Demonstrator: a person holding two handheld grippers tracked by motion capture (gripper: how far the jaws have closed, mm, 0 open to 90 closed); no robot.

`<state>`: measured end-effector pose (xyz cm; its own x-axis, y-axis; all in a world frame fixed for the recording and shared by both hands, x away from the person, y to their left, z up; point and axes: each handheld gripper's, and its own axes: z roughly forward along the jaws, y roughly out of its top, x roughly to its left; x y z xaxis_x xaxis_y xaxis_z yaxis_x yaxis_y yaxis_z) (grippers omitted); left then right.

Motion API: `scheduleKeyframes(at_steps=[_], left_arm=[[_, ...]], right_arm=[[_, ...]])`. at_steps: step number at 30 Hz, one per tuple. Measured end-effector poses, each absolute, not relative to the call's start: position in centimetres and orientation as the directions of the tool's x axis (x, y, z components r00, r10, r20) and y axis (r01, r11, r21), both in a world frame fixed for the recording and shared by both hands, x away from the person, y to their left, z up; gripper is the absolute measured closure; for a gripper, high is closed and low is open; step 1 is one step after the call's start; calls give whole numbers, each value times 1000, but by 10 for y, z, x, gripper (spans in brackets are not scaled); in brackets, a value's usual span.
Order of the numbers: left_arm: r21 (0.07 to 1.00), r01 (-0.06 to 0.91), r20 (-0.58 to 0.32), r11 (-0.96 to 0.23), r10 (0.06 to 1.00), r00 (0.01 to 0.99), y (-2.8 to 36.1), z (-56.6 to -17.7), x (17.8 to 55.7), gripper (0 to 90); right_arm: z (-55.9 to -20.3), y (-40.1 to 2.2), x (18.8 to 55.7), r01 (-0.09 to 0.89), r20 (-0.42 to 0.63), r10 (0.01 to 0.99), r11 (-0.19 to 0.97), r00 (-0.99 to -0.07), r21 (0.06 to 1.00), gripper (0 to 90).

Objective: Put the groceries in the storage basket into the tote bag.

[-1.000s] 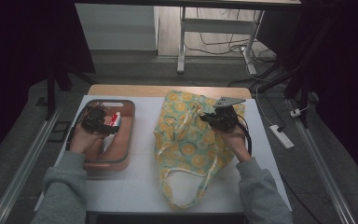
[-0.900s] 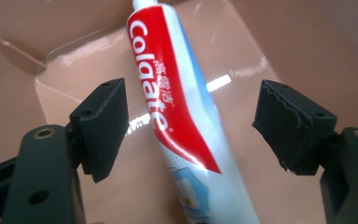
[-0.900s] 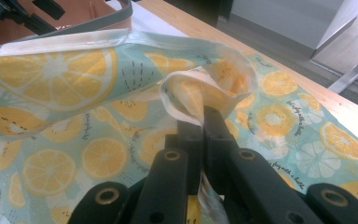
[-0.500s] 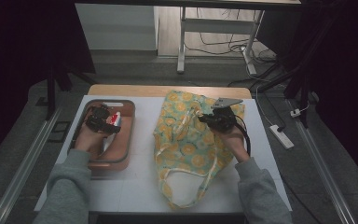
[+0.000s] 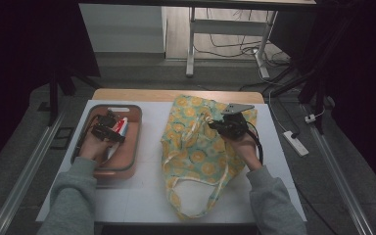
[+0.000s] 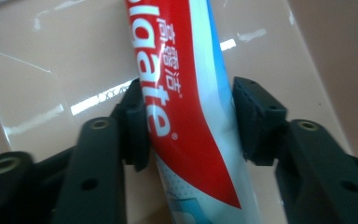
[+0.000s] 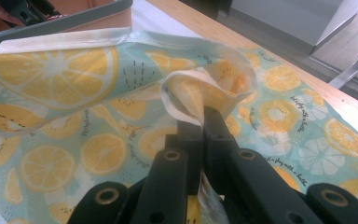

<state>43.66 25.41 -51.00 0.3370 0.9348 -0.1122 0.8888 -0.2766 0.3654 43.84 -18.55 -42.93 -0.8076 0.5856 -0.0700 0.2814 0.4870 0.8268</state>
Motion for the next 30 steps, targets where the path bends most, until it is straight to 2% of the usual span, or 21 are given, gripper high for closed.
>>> scheduleKeyframes(at_steps=[3,7,11,20,30], left_arm=[[372,888,-137,-271,930,341,256,-508,436,653],[373,886,-153,-275,924,351,256,-508,435,717],[380,881,-124,-282,928,350,257,-506,433,731],[486,851,-196,-201,924,330,270,-488,424,740],[614,766,-252,-188,874,416,267,-454,403,741]], right_arm=[[-429,-186,439,279,-72,585,487,-808,828,882],[-429,-185,438,277,-78,586,491,-807,826,881],[-428,-185,437,272,-85,586,493,-806,827,882],[-428,-187,437,270,-89,590,492,-803,827,881],[-427,-187,436,265,-93,590,491,-802,830,881]])
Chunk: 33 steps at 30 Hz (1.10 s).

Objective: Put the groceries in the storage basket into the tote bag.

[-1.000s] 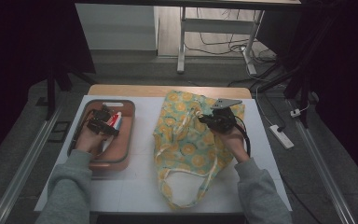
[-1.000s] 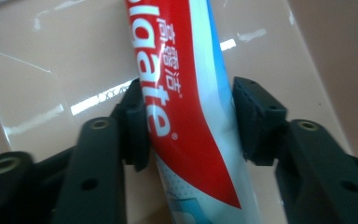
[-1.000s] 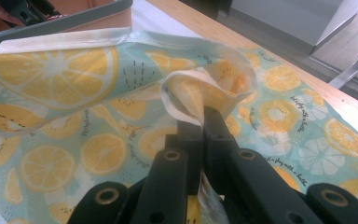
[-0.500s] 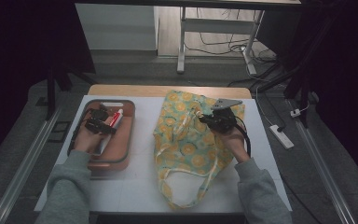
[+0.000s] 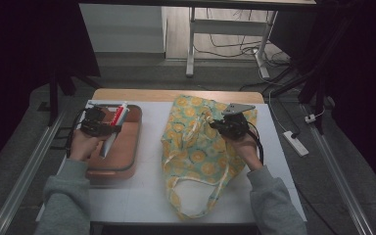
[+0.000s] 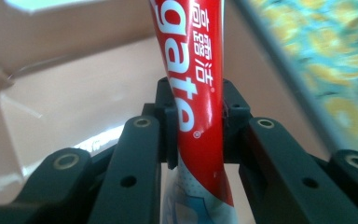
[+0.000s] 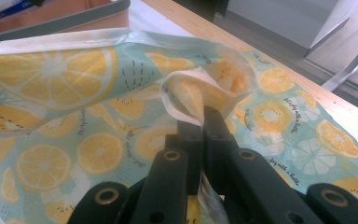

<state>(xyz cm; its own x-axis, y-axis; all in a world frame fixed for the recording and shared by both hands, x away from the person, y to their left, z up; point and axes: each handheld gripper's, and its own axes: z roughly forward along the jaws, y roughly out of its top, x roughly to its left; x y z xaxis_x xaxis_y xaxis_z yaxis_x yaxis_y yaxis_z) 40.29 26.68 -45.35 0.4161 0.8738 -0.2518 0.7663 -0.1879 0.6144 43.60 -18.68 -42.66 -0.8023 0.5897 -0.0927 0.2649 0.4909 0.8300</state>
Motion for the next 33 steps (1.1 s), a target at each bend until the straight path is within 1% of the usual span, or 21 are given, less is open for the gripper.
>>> scheduleKeyframes(at_steps=[5,9,15,22,27,33], left_arm=[[667,721,-283,-187,832,477,263,-439,394,741],[690,699,-284,-190,817,502,259,-432,389,741],[730,648,-280,-218,769,574,249,-414,378,741],[771,584,-273,-253,697,663,227,-395,362,740],[791,538,-269,-292,623,734,209,-386,353,740],[795,510,-265,-328,569,779,189,-383,347,741]], right_arm=[[-426,-188,436,265,-93,589,492,-803,829,881],[-425,-188,436,265,-91,591,488,-802,832,881],[-425,-188,436,264,-88,589,485,-804,834,881],[-425,-188,435,263,-88,589,483,-803,835,881],[-425,-188,436,262,-86,587,480,-805,837,881],[-425,-188,436,261,-86,587,480,-805,837,881]])
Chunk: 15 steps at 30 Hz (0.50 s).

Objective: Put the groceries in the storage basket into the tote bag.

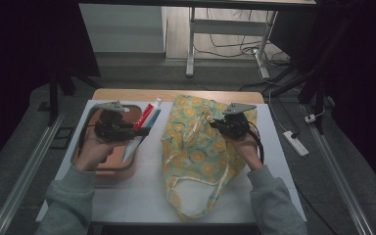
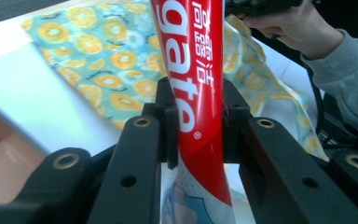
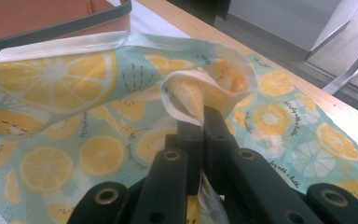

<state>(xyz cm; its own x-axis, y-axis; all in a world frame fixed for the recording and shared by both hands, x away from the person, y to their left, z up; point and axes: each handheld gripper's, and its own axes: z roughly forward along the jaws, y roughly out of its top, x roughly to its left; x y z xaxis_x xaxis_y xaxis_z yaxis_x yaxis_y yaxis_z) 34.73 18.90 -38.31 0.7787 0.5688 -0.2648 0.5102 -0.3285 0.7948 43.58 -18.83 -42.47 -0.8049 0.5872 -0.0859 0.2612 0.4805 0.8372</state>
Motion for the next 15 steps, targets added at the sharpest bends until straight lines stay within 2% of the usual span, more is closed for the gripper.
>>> scheduleKeyframes(at_steps=[15], left_arm=[[793,461,-283,-398,429,858,145,-386,338,740]], right_arm=[[-424,-187,435,255,-91,584,484,-807,837,881]])
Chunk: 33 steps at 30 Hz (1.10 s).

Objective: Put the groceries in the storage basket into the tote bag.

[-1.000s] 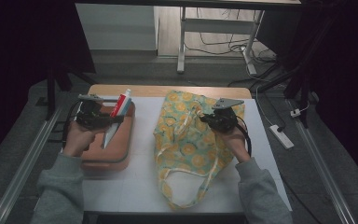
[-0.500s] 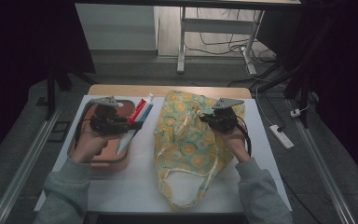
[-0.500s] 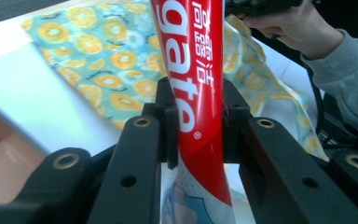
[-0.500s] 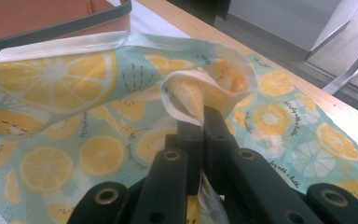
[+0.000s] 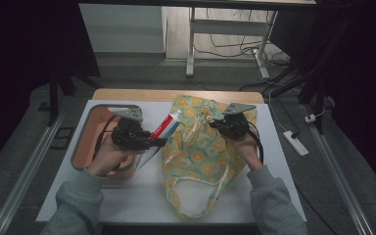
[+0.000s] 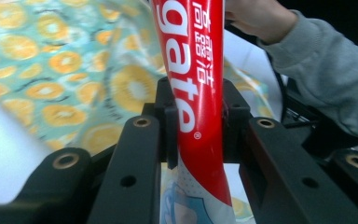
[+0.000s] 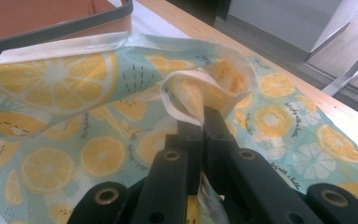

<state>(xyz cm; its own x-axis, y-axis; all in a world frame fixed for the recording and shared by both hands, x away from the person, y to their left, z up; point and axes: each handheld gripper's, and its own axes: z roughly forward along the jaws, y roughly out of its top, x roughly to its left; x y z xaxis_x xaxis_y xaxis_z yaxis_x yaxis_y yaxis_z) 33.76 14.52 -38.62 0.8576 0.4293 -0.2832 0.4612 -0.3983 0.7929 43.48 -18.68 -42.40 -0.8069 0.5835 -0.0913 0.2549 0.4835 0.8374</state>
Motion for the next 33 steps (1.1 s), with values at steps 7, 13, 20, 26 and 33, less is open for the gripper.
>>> scheduleKeyframes(at_steps=[7,13,20,26,33], left_arm=[[784,455,-290,-422,398,870,131,-389,337,740],[775,452,-302,-441,370,879,118,-394,337,740],[756,461,-316,-465,358,879,99,-403,339,739],[730,463,-319,-502,348,881,80,-414,340,739],[686,478,-318,-548,366,875,59,-431,345,739]], right_arm=[[-424,-186,434,253,-91,579,485,-810,837,881],[-423,-186,434,254,-88,578,483,-811,838,881],[-423,-186,434,250,-90,577,483,-812,839,881],[-423,-185,433,249,-88,574,482,-814,840,881],[-418,-185,431,246,-73,576,456,-814,855,881]])
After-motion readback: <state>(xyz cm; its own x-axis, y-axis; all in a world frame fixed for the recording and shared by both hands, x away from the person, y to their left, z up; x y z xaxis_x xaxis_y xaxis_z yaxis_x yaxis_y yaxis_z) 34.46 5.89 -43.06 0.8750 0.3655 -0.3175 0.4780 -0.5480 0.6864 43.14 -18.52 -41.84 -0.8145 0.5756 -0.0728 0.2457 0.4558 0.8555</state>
